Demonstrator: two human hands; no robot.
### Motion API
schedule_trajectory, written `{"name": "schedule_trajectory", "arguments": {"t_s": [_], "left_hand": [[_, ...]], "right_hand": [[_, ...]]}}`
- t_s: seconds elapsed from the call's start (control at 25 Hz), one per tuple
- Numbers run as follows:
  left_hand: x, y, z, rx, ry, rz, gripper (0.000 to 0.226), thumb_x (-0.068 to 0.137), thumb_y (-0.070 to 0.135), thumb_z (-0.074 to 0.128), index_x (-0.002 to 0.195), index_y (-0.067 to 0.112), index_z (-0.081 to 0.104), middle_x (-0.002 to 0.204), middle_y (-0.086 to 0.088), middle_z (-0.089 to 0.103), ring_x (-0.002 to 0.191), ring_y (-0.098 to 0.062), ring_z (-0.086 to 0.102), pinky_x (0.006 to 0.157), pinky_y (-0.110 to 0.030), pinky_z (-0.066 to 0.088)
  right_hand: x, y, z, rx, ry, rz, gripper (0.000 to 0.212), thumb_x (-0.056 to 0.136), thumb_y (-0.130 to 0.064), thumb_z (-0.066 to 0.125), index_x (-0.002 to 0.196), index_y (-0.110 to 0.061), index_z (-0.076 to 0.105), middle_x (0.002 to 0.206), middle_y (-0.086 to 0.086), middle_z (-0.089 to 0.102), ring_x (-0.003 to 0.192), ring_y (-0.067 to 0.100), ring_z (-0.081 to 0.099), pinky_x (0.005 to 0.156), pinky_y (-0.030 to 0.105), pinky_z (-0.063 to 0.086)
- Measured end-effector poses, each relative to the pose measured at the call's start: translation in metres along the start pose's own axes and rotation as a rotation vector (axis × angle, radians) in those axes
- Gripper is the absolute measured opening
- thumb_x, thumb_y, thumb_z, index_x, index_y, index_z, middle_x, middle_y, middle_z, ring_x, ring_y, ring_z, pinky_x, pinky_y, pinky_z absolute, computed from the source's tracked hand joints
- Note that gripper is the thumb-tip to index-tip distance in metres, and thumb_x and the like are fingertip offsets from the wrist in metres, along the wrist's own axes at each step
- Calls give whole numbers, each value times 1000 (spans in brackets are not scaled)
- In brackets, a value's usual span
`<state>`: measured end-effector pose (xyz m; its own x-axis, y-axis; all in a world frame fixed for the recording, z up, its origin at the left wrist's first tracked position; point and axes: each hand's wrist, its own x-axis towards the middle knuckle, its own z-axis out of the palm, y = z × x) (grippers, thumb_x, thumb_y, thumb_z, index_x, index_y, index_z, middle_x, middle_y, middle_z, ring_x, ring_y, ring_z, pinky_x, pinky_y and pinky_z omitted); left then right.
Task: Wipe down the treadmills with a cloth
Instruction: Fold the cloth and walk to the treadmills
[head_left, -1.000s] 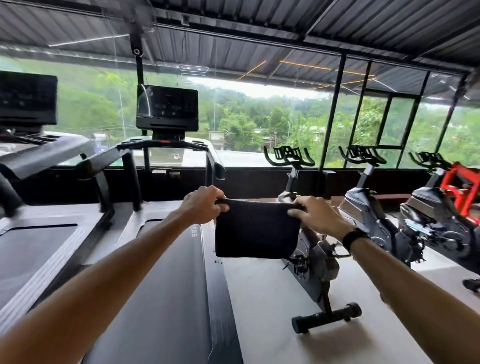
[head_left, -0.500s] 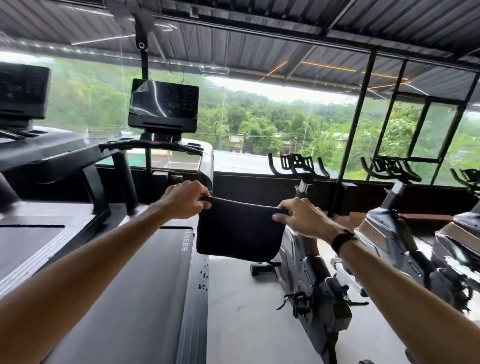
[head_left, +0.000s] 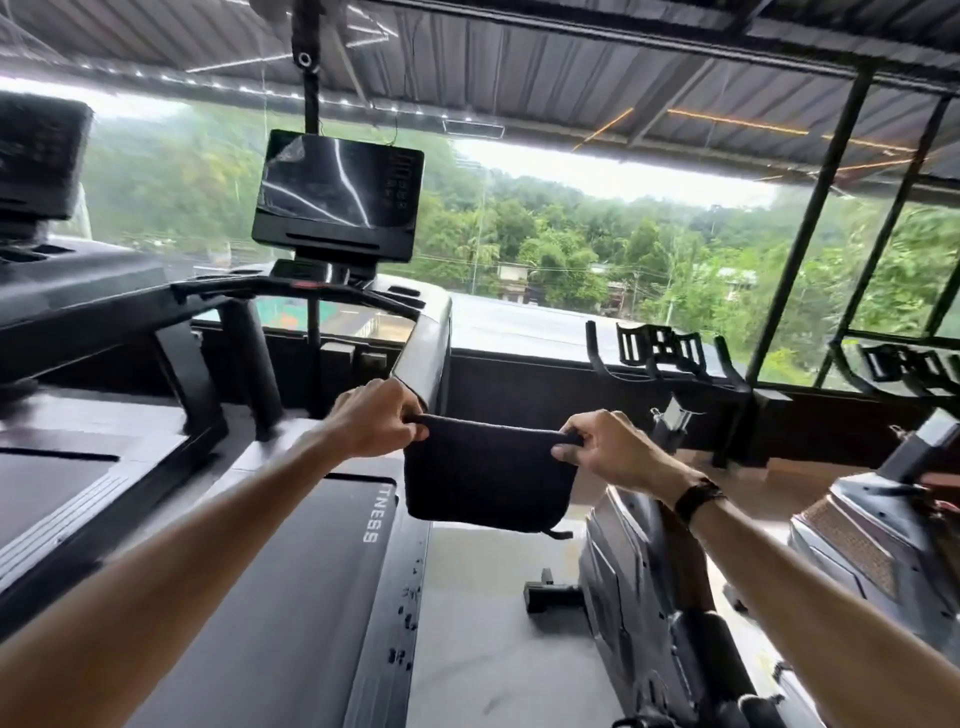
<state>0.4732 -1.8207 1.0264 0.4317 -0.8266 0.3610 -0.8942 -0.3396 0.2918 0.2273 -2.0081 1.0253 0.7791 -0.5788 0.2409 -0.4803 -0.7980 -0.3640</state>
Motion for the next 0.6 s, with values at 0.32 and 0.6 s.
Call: {"name": "schedule_trajectory", "arguments": {"t_s": [0.32,0.6], "left_hand": [[104,-60,56,-40,12,-170,16,78,36,71,68,24,74,71,10,66,77,-15,60,71,-31,39],[181,-103,105,-151,141,-337,27,75,37,63,54,19,61,51,19,56,55,-8,53,58,-29,36]], "right_hand": [[191,37,73,269,25,-41,4,89,-15,71,90,-11,70,72,3,68,57,16,65,55,29,52],[340,50,116,750,-25,-84,10,93,4,62,98,-3,67,92,26,71,63,28,74,57,34,61]]}}
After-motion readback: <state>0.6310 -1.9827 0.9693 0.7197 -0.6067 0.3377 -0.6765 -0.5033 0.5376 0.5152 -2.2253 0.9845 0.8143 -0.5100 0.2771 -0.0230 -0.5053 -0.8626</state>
